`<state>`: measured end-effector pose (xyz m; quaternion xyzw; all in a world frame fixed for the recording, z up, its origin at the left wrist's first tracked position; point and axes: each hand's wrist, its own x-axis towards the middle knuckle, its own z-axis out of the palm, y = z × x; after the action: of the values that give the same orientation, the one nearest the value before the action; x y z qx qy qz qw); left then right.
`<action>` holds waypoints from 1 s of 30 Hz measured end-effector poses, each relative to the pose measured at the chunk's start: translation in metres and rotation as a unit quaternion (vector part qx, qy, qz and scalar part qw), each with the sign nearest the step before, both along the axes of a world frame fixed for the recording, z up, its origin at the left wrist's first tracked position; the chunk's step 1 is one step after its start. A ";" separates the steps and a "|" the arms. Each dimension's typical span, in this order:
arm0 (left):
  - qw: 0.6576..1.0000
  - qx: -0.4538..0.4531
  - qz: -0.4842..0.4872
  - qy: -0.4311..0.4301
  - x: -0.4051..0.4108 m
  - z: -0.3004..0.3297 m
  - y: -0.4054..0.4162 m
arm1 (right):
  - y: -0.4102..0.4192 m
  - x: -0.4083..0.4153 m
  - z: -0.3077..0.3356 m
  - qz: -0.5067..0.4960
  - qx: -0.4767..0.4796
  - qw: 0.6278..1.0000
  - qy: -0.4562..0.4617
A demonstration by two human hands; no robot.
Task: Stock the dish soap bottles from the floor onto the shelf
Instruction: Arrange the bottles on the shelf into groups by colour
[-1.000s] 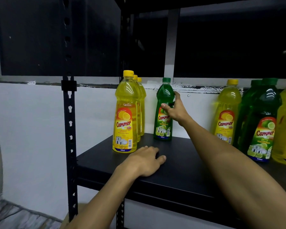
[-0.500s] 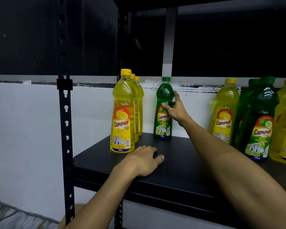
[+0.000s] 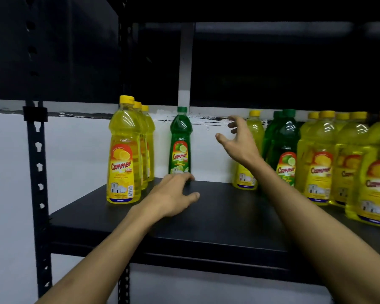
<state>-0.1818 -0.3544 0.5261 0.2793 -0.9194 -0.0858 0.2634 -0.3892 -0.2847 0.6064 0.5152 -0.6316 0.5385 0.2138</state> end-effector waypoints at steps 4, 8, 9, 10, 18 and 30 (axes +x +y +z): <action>0.992 0.003 -0.105 0.071 -0.061 0.021 0.027 | 0.052 -0.030 0.004 -0.102 -0.053 0.993 0.035; 0.980 0.059 -0.157 0.106 -0.127 0.039 0.054 | 0.078 -0.059 0.000 -0.183 -0.075 0.979 0.038; 0.977 0.075 -0.164 0.112 -0.142 0.043 0.060 | 0.082 -0.066 -0.001 -0.200 -0.080 0.976 0.037; 0.974 0.089 -0.171 0.118 -0.156 0.046 0.066 | 0.084 -0.071 -0.003 -0.213 -0.080 0.973 0.031; 0.954 0.140 -0.200 0.173 -0.227 0.042 0.084 | 0.090 -0.109 -0.017 -0.139 -0.053 0.987 -0.057; 0.957 0.135 -0.187 0.178 -0.207 0.036 0.085 | 0.097 -0.103 -0.020 -0.058 -0.043 0.993 -0.095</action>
<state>-0.3892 -0.2695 0.5625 0.1155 -0.8734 -0.3049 0.3618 -0.4924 -0.1881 0.5860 0.4145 -0.6541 0.5982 0.2061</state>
